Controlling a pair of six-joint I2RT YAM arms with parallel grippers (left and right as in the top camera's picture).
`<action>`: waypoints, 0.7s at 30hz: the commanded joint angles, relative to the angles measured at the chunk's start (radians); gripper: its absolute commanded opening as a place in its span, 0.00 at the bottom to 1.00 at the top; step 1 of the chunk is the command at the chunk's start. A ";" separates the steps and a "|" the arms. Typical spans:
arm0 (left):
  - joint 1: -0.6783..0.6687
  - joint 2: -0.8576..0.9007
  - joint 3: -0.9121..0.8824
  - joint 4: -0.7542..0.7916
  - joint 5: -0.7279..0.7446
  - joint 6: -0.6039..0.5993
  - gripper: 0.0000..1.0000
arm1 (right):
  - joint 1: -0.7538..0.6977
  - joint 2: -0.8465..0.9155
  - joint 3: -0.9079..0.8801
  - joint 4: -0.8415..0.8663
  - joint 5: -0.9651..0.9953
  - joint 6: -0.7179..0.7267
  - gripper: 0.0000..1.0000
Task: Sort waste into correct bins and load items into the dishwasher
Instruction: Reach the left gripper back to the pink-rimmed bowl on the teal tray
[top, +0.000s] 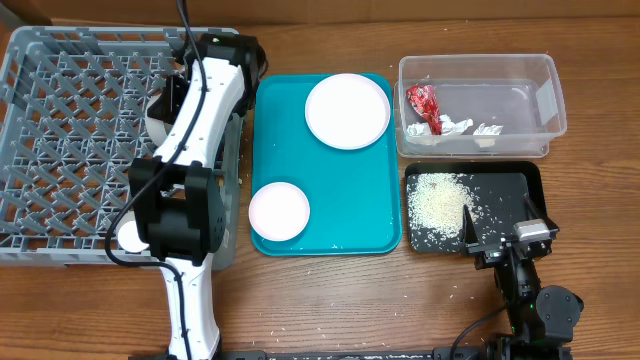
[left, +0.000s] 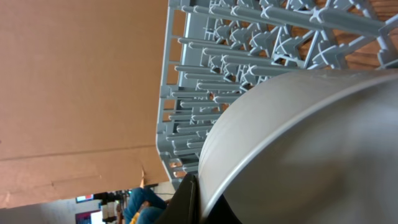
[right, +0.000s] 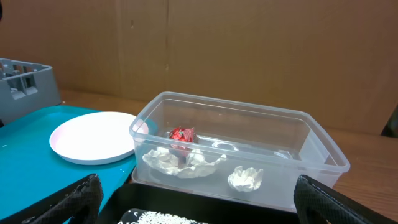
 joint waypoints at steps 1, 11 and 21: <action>-0.035 0.027 -0.001 -0.026 0.059 -0.033 0.04 | -0.005 -0.012 -0.011 0.007 -0.001 0.006 1.00; -0.089 0.022 0.022 -0.108 0.386 -0.077 0.37 | -0.005 -0.012 -0.011 0.007 -0.001 0.006 1.00; -0.087 -0.225 0.122 0.023 1.084 0.145 0.87 | -0.005 -0.012 -0.011 0.007 -0.001 0.006 1.00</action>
